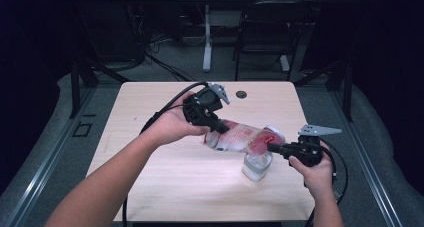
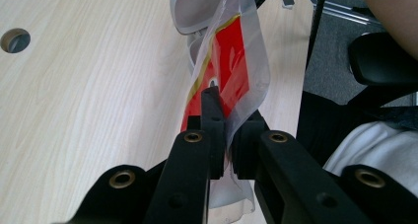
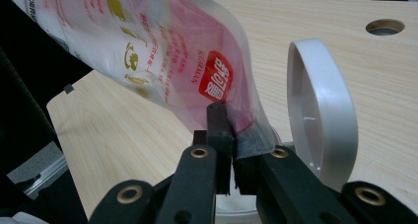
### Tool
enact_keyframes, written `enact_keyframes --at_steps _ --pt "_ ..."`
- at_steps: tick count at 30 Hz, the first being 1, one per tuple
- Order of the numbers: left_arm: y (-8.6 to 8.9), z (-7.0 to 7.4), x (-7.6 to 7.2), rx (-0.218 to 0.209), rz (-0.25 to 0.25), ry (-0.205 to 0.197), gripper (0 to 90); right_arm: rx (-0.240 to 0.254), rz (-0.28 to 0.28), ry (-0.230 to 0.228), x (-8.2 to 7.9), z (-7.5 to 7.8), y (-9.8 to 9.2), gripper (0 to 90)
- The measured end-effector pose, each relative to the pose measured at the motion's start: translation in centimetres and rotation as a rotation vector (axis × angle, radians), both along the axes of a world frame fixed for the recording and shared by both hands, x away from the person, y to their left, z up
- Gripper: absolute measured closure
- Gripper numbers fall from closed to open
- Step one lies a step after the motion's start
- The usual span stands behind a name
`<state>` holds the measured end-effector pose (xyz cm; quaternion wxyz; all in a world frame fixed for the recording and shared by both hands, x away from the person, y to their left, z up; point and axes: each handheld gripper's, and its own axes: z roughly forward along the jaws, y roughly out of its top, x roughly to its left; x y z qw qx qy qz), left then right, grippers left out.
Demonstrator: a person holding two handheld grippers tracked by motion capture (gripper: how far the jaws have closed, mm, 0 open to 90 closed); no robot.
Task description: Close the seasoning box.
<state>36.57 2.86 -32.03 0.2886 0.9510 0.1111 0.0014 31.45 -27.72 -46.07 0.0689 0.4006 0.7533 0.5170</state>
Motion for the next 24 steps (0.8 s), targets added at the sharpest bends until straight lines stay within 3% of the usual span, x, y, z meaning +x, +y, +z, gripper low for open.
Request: enact_keyframes --at_steps 24 --pt "-0.62 0.24 0.03 0.005 -0.007 0.0 86.2 0.001 0.002 0.011 -0.09 -0.21 -0.18 88.0"
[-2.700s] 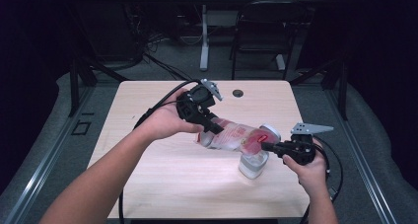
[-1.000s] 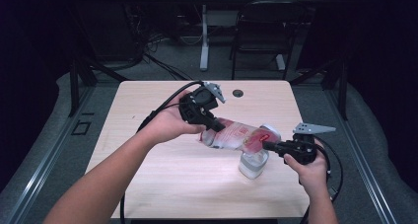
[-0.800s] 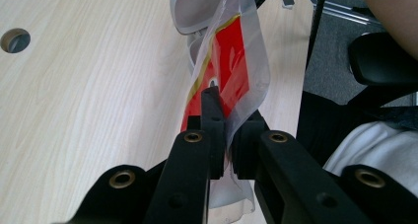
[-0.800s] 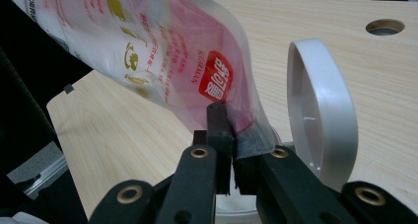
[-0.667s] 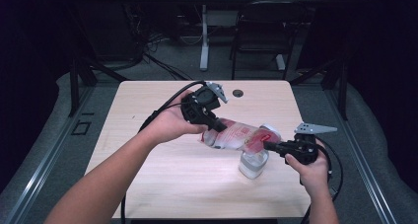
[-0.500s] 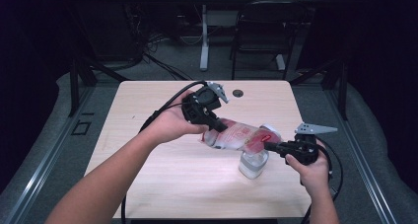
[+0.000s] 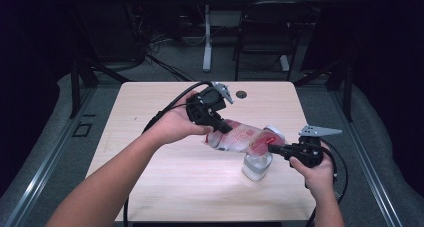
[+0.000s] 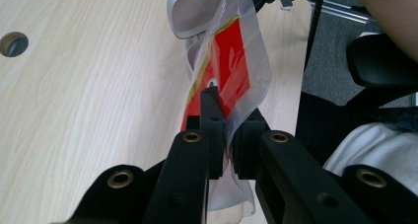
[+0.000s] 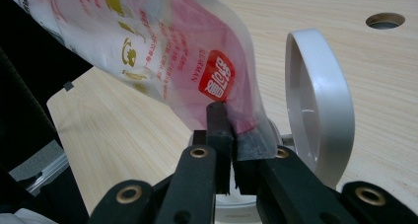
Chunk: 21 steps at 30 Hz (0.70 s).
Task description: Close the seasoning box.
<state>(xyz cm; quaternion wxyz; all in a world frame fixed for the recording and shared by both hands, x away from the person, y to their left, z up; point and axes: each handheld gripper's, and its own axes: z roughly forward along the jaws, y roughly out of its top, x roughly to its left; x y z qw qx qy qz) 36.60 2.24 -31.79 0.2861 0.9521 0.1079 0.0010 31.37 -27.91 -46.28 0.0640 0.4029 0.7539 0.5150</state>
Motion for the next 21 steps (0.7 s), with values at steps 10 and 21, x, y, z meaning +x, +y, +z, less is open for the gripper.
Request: enact_keyframes --at_steps 10,21 --pt "-0.03 -0.01 0.04 -0.002 0.006 0.01 86.0 -0.002 0.0 0.003 0.01 -0.04 -0.02 88.2" --pt "-0.1 -0.03 0.02 -0.003 0.006 0.008 86.0 0.003 0.0 0.005 0.04 -0.15 -0.05 88.2"
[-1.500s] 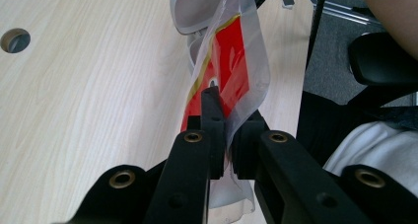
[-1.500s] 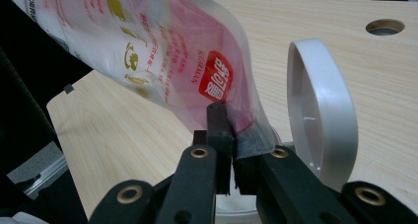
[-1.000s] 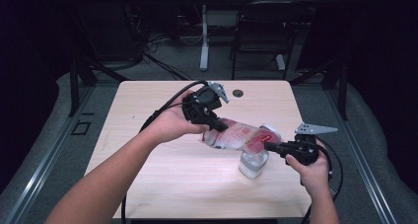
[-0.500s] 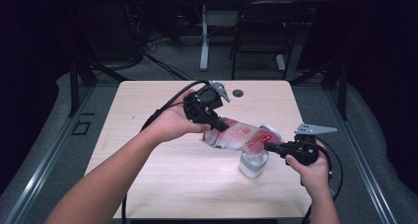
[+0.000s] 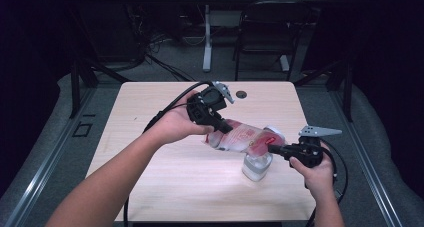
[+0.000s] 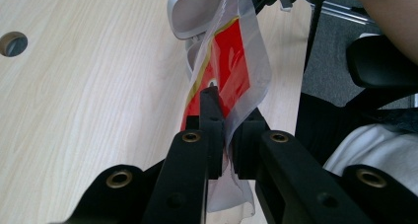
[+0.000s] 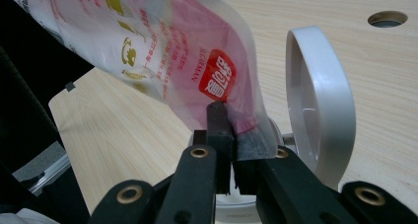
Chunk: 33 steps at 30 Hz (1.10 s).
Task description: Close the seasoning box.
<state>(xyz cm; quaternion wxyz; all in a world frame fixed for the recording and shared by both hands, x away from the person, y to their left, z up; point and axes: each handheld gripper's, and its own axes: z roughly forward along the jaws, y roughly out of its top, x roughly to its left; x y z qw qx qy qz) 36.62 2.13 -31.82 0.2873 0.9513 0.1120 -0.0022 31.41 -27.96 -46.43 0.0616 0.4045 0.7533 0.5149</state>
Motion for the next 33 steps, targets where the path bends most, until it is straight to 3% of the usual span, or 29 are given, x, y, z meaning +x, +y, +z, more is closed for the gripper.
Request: enact_keyframes --at_steps 33 --pt "-0.32 0.09 -0.13 -0.002 -0.01 -0.005 86.0 0.001 -0.004 0.003 -0.09 -0.18 -0.04 88.1"
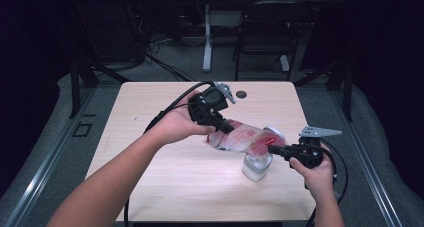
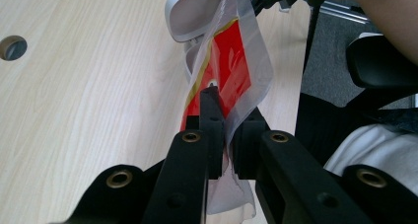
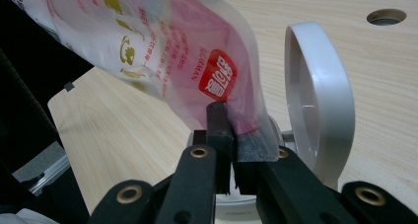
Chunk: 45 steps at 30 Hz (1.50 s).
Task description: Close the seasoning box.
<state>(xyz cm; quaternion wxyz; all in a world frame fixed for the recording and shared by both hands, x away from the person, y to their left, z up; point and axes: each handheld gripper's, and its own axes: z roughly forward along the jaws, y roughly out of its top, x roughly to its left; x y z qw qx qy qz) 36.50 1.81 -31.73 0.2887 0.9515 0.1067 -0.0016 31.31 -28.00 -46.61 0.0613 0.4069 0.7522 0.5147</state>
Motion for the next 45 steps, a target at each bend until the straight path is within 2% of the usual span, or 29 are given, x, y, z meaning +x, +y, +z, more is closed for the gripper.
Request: enact_keyframes --at_steps 45 --pt "-0.22 -0.07 0.09 -0.02 0.005 0.002 85.8 -0.013 -0.002 0.006 0.06 -0.21 -0.01 87.8"
